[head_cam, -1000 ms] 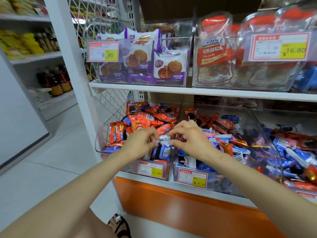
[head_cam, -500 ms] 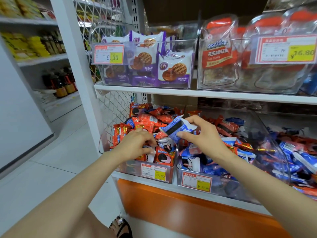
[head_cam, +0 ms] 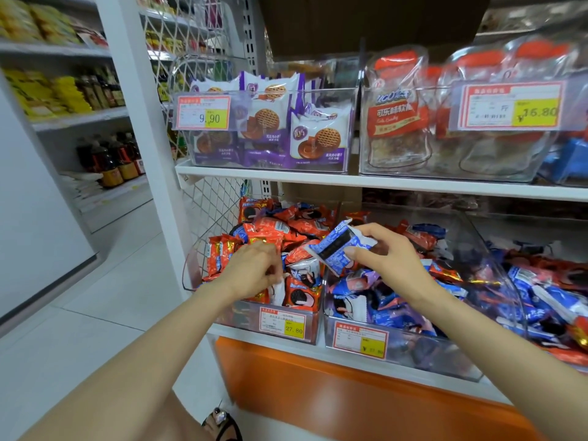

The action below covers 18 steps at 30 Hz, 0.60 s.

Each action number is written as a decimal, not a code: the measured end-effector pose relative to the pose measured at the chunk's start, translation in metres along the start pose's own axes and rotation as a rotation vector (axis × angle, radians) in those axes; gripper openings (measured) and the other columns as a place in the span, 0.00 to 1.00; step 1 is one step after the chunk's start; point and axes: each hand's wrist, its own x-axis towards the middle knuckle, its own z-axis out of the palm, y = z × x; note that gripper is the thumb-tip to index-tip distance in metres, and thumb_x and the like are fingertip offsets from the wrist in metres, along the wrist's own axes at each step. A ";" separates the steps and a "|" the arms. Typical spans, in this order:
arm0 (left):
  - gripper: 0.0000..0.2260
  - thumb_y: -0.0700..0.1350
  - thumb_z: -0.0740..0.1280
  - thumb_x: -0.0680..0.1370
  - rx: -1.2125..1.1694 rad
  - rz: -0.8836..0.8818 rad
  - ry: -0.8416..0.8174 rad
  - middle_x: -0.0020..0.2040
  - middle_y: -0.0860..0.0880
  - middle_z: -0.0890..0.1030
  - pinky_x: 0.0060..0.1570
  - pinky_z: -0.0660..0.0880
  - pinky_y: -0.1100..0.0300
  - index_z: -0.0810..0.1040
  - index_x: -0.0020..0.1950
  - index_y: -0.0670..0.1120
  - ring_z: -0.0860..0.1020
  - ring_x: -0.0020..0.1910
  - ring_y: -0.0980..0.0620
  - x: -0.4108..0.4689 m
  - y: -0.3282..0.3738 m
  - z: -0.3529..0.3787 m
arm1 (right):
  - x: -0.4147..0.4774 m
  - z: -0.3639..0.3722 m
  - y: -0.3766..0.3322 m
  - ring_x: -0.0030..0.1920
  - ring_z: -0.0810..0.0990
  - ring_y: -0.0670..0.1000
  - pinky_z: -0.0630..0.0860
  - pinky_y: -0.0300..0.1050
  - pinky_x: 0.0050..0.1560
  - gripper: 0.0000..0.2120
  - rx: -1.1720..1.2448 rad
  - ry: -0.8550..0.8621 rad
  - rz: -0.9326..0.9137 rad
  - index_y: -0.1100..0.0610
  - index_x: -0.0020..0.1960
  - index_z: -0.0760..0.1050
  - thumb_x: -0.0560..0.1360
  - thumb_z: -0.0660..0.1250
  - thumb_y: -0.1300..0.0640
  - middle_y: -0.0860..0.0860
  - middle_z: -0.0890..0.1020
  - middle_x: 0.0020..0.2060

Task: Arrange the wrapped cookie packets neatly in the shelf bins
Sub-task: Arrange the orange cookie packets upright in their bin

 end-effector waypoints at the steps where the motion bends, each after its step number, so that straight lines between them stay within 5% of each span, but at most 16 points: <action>1: 0.01 0.45 0.69 0.74 -0.119 -0.035 0.071 0.46 0.54 0.75 0.54 0.69 0.56 0.80 0.45 0.49 0.72 0.53 0.52 -0.001 -0.002 -0.002 | -0.001 -0.001 0.000 0.38 0.79 0.40 0.73 0.31 0.38 0.05 -0.008 0.001 0.001 0.50 0.48 0.78 0.74 0.70 0.59 0.45 0.83 0.44; 6: 0.07 0.36 0.68 0.74 -0.778 -0.075 0.359 0.46 0.48 0.79 0.48 0.74 0.63 0.76 0.40 0.48 0.77 0.46 0.53 -0.009 0.022 -0.029 | -0.006 -0.008 0.001 0.34 0.77 0.36 0.71 0.29 0.35 0.08 -0.030 0.021 0.020 0.58 0.49 0.75 0.72 0.72 0.61 0.46 0.81 0.40; 12: 0.05 0.38 0.67 0.76 -0.961 -0.024 0.506 0.44 0.50 0.81 0.43 0.74 0.66 0.78 0.42 0.48 0.78 0.42 0.58 -0.011 0.058 -0.047 | -0.012 -0.032 0.005 0.34 0.76 0.46 0.71 0.41 0.38 0.09 -0.007 0.130 0.068 0.59 0.41 0.75 0.67 0.76 0.62 0.48 0.82 0.33; 15: 0.06 0.37 0.67 0.75 -1.006 -0.002 0.482 0.42 0.48 0.80 0.40 0.73 0.67 0.77 0.41 0.47 0.77 0.40 0.58 -0.002 0.078 -0.044 | -0.018 -0.050 0.008 0.29 0.72 0.40 0.67 0.35 0.34 0.11 -0.015 0.187 0.105 0.58 0.36 0.74 0.65 0.76 0.64 0.42 0.79 0.28; 18: 0.07 0.36 0.68 0.75 -1.031 0.046 0.407 0.38 0.48 0.80 0.39 0.73 0.66 0.76 0.40 0.47 0.75 0.36 0.59 0.012 0.108 -0.036 | -0.029 -0.073 0.012 0.34 0.72 0.49 0.68 0.42 0.38 0.11 -0.037 0.253 0.149 0.55 0.35 0.75 0.64 0.77 0.64 0.51 0.78 0.32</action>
